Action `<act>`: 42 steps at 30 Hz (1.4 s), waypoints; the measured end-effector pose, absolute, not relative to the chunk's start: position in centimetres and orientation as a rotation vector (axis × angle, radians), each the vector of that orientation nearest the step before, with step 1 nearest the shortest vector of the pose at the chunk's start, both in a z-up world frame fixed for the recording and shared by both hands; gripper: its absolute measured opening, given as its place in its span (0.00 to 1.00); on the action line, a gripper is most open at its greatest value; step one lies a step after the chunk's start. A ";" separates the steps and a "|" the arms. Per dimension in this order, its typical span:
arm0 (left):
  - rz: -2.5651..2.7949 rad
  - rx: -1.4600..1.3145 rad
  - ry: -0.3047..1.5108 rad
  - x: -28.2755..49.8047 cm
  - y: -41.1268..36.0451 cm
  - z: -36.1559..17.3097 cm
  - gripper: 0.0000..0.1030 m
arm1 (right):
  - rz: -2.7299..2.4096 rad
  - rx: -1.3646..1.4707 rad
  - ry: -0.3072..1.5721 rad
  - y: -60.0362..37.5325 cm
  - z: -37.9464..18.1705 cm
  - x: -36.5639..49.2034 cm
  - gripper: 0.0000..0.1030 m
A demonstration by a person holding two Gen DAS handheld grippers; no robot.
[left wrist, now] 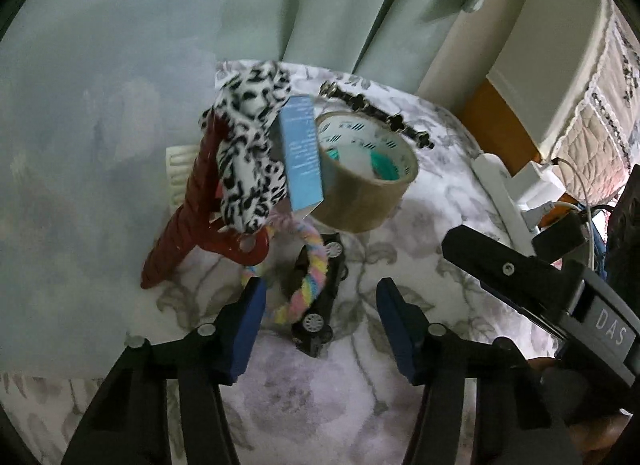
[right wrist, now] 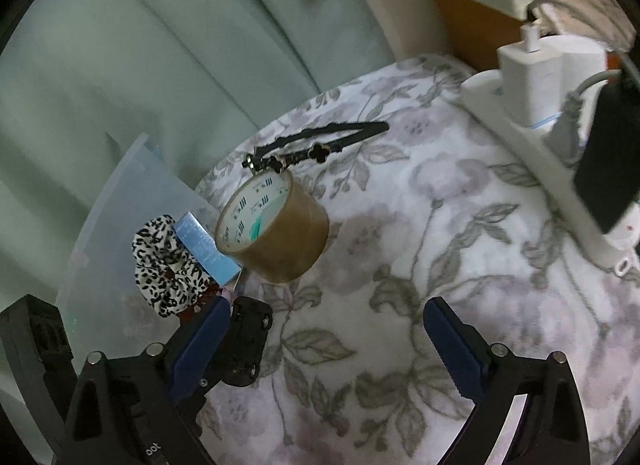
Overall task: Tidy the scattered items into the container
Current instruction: 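Grasp the black toy car with the right gripper while the left grasps the rainbow rope ring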
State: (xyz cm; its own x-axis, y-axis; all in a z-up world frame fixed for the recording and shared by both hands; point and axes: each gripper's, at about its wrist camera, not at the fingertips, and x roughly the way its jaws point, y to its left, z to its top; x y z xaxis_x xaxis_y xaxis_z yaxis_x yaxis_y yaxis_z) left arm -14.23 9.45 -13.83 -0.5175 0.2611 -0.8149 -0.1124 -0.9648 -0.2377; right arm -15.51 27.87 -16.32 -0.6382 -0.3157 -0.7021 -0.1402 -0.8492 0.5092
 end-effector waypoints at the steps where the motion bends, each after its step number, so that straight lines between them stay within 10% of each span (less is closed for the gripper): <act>1: 2.550 -1.418 -0.234 -14.3 9.4 -14.0 0.55 | -2.623 1.291 -0.819 27.7 -16.5 -15.8 0.95; 16: 2.549 -1.367 -0.232 -15.3 9.0 -13.9 0.16 | -2.596 1.317 -0.799 26.9 -17.8 -17.0 0.93; 42: 2.639 -1.225 -0.244 -14.8 7.8 -9.3 0.07 | -2.455 1.324 -0.806 24.5 -18.2 -16.7 0.74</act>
